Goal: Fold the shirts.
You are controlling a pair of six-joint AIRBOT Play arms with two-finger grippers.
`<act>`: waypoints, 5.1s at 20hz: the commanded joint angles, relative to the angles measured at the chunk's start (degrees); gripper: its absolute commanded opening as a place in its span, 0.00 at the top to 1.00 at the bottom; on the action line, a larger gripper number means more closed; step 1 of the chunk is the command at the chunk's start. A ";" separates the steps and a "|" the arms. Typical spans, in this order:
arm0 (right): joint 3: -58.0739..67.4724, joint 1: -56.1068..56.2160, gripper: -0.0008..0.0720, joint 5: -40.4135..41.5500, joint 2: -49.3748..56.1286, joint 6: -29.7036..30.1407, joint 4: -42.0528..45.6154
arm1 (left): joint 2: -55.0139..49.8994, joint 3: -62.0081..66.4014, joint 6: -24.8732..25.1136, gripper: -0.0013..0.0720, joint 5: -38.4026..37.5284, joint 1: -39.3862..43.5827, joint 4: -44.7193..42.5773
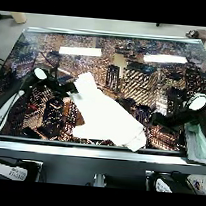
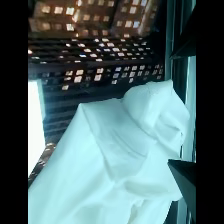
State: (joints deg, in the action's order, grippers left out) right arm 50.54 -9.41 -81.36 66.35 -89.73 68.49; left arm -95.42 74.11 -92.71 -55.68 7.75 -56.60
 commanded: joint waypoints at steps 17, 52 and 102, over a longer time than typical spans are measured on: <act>10.97 -0.15 0.96 7.06 0.87 17.14 -20.33 | 23.21 5.84 12.39 0.95 10.73 1.20 -5.68; 9.51 6.56 0.25 11.02 21.33 8.24 -9.05 | 46.56 -31.82 -1.68 0.95 16.70 10.43 -27.56; -3.67 16.90 0.29 10.99 10.38 1.53 -15.06 | 46.93 -33.75 4.92 0.95 13.25 10.51 -17.53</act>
State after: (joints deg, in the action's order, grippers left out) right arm 58.00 2.33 -77.45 78.41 -88.49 57.45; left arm -48.60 40.40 -88.82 -40.03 18.24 -74.15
